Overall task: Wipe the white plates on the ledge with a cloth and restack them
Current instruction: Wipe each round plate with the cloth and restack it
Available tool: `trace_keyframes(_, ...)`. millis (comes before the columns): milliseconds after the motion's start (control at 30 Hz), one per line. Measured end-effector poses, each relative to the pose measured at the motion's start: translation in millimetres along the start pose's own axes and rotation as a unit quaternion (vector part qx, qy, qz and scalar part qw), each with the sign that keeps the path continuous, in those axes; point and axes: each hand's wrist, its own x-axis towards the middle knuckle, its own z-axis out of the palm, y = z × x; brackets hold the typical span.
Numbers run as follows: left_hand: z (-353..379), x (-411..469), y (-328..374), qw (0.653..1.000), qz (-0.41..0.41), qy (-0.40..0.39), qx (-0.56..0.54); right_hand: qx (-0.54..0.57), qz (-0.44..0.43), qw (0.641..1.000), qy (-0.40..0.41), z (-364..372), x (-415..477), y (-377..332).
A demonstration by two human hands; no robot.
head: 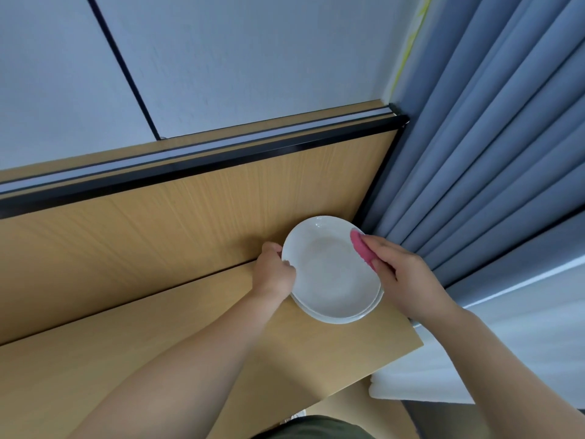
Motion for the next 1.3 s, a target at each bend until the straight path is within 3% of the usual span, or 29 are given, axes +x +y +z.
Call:
trace_keyframes(333,-75,-25,-52,0.998,-0.001,0.043,-0.049,-0.007,-0.079,0.997,-0.011,41,17,-49)
trace_keyframes(767,-181,-81,-189,0.987,-0.099,0.113,-0.05,0.027,-0.109,0.989,-0.093,160,-3,-127)
trace_keyframes(1300,-207,-97,-258,0.985,-0.127,0.11,-0.039,0.006,-0.111,0.986,-0.126,219,-22,-154)
